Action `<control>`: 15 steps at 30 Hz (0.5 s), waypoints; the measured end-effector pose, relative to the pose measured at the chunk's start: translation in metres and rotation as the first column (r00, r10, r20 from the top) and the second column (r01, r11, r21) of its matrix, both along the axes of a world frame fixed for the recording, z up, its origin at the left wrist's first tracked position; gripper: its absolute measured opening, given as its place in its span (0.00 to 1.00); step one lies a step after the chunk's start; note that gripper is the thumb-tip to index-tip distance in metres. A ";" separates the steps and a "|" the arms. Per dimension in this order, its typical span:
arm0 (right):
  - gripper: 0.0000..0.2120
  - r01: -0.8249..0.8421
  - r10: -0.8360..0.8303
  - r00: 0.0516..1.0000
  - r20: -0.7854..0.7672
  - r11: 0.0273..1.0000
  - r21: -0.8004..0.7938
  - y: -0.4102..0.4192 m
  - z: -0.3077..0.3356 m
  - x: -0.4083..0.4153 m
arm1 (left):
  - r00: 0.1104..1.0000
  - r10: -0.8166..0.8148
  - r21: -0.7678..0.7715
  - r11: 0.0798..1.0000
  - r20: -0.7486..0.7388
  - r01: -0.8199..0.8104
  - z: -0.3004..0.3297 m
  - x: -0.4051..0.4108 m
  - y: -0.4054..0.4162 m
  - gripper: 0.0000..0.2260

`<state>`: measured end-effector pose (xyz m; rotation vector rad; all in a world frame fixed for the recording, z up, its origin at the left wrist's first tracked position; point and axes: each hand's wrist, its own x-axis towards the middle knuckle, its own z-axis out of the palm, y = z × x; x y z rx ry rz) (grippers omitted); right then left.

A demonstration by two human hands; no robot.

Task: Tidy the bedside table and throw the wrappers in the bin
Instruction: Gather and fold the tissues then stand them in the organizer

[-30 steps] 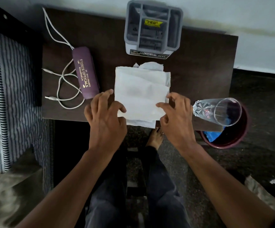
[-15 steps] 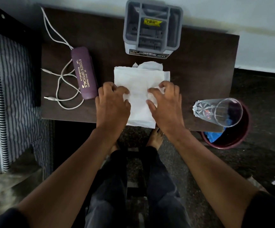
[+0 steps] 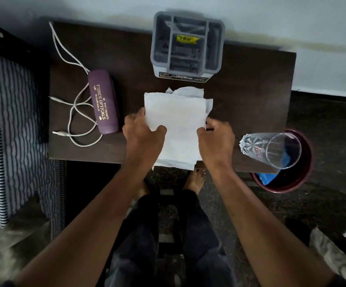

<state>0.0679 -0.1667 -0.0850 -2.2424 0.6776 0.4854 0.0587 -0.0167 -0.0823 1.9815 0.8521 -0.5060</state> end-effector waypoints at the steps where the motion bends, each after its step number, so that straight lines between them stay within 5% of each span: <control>1: 0.12 -0.014 0.014 1.000 -0.004 1.000 -0.008 -0.002 0.001 -0.001 | 0.999 -0.037 -0.002 0.999 0.005 0.037 0.001 0.001 0.002 0.28; 4: 0.17 -0.038 0.052 0.993 0.107 0.992 -0.124 -0.007 0.007 -0.002 | 0.989 -0.123 0.100 0.988 0.078 0.115 0.010 -0.002 0.003 0.33; 7: 0.24 -0.312 0.378 0.900 0.215 0.906 -0.287 -0.007 0.008 0.008 | 0.983 -0.034 0.092 0.996 0.180 0.018 0.026 -0.034 -0.007 0.28; 9: 0.28 -0.533 0.599 0.784 0.159 0.783 -0.320 -0.003 0.004 0.021 | 0.983 0.160 -0.042 0.987 0.088 -0.157 0.035 -0.063 -0.020 0.24; 12: 0.30 -0.690 0.739 0.673 0.028 0.642 -0.334 -0.004 -0.003 0.031 | 0.883 0.393 -0.271 0.848 -0.257 -0.456 0.040 -0.083 -0.032 0.20; 15: 0.25 -0.677 0.711 0.701 -0.055 0.639 -0.364 -0.009 -0.003 0.021 | 0.896 0.394 -0.320 0.838 -0.207 -0.442 0.039 -0.074 -0.027 0.16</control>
